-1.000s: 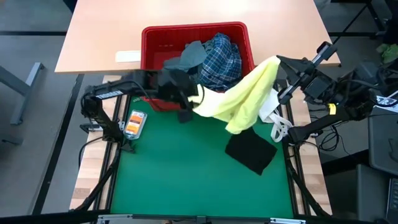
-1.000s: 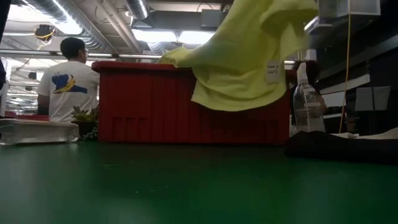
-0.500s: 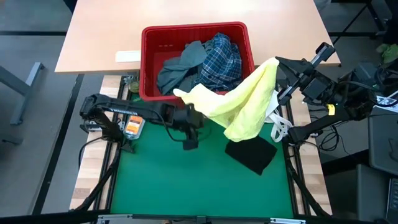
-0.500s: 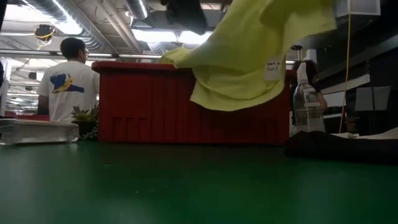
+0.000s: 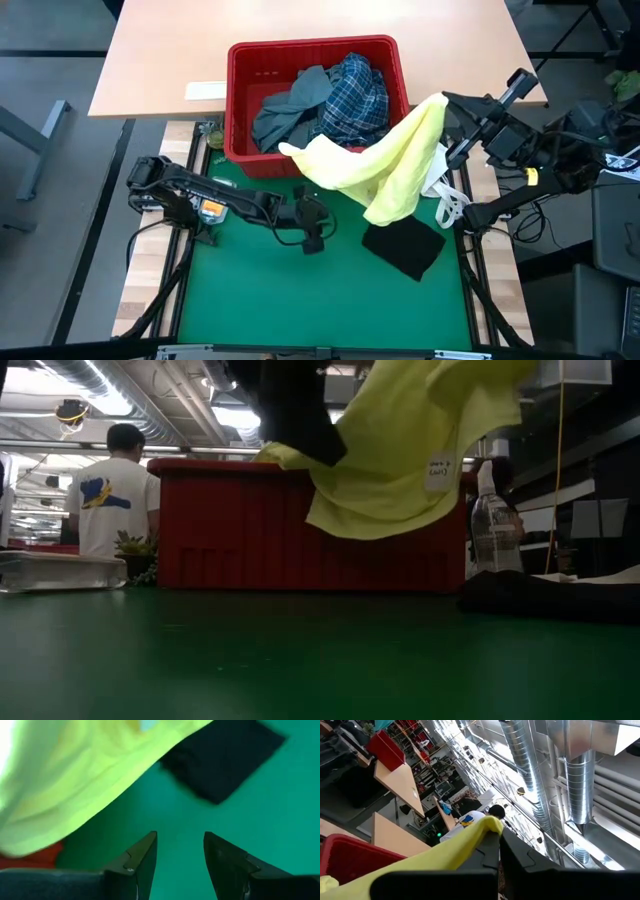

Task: Fold Laundry from Bin
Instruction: Fold the yellow shirt

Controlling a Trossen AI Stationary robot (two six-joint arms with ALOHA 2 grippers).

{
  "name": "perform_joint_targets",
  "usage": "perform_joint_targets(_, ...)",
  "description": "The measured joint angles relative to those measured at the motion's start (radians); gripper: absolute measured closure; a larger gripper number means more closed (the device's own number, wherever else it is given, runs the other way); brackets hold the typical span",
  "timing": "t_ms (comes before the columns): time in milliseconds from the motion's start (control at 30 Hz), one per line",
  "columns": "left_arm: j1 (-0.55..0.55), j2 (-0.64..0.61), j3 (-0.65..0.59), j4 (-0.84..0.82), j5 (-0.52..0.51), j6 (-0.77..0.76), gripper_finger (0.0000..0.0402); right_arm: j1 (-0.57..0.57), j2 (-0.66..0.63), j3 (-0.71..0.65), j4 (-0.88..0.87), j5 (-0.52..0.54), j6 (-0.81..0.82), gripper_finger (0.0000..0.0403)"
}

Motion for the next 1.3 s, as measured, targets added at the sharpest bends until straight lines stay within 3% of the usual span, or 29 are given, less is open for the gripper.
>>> perform_joint_targets(733, -0.050, -0.016, 0.001, -0.011, -0.596, 0.129, 0.0246, 0.000, 0.000, 0.000, -0.042, 0.000, 0.019, 0.0398)
perform_joint_targets(867, -0.034, -0.016, 0.001, -0.012, -0.570, 0.156, 0.0246, 0.000, 0.000, 0.000, -0.042, 0.000, 0.019, 0.0398)
perform_joint_targets(1000, 0.008, -0.015, 0.001, -0.019, -0.445, 0.157, 0.0246, 0.000, 0.000, 0.000, -0.042, 0.000, 0.019, 0.0398)
perform_joint_targets(1167, 0.063, -0.014, 0.001, -0.019, -0.451, 0.157, 0.0246, 0.000, 0.000, 0.000, -0.042, 0.000, 0.019, 0.0398)
perform_joint_targets(1300, 0.097, -0.014, 0.001, -0.010, -0.373, 0.157, 0.0289, 0.000, 0.000, 0.000, -0.042, 0.000, 0.019, 0.0398)
